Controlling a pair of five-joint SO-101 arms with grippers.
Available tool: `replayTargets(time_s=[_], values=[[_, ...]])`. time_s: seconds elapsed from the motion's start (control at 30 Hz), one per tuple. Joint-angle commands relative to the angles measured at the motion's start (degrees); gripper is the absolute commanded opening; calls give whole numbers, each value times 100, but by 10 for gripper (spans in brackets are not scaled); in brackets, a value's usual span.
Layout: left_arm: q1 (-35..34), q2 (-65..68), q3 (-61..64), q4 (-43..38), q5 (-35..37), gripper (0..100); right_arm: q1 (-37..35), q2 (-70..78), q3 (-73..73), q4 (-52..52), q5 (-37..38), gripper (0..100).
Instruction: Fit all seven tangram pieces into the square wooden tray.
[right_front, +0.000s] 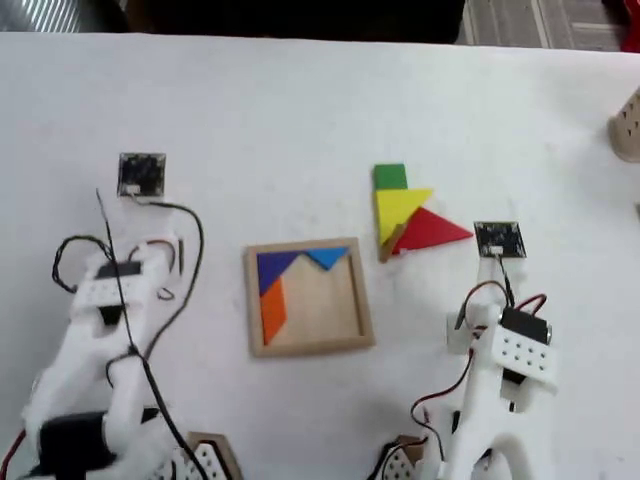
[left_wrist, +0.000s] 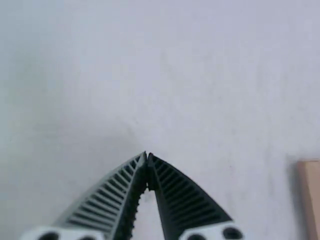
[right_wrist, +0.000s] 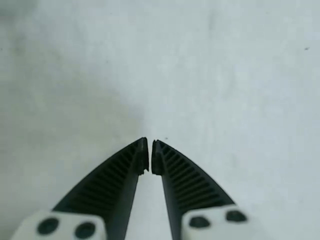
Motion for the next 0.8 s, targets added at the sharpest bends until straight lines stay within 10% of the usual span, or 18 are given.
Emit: replayTargets(time_s=[0.0, 0.77], values=[[-22, 910, -1266, 897, -35, 27, -66, 303, -255, -75, 26, 22], [-66, 1675, -2145, 1662, -53, 27, 84, 2492, -1530, 48, 9, 18]])
